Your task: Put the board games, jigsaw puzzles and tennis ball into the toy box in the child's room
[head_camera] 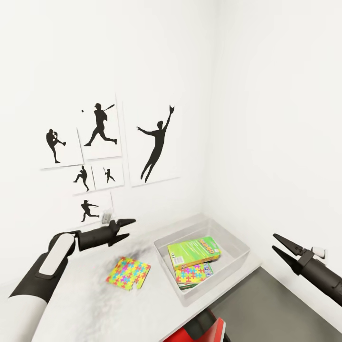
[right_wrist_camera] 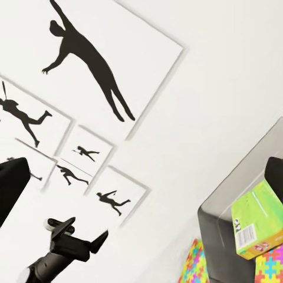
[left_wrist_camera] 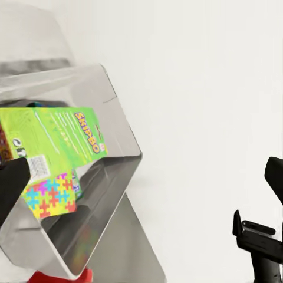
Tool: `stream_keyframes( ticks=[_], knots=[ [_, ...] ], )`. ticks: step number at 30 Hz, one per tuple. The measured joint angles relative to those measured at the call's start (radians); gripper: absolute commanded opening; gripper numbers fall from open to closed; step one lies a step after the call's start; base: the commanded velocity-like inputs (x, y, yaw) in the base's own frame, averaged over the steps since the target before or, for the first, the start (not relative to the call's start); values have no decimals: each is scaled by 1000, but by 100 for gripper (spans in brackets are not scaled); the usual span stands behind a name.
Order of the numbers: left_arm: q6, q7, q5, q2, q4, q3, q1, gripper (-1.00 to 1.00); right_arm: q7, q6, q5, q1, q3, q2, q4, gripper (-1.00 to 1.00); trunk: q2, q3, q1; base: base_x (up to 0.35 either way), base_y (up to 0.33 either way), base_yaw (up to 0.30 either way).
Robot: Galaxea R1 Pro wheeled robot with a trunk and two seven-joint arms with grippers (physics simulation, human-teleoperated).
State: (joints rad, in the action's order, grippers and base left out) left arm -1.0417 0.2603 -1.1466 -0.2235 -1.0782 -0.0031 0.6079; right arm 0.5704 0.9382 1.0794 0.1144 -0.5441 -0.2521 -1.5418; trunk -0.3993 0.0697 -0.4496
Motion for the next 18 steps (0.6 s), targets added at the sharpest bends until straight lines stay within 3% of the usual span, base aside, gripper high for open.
stream_keyframes(
  ticks=[4, 7, 11, 18],
  knots=[
    [-2, 2, 2, -81, -3, -3, -23, 100, 2, 0, 1, 0, -3, 1, -15, 100, 0, 0, 0, 0, 0, 0],
    [-3, 3, 1, -109, -3, -3, -38, 100, 2, 0, 1, 0, -5, 2, -18, 100, 0, 0, 0, 0, 0, 0],
    [-3, 24, 1, -167, -4, -3, -71, 100, -5, -4, 1, 0, -4, 3, -21, 100, 0, 0, 0, 0, 0, 0],
    [-2, 147, 10, -199, -4, -3, -84, 100, -11, -19, -1, 0, -1, 4, -24, 100, 0, 0, 0, 0, 1, 0]
  ],
)
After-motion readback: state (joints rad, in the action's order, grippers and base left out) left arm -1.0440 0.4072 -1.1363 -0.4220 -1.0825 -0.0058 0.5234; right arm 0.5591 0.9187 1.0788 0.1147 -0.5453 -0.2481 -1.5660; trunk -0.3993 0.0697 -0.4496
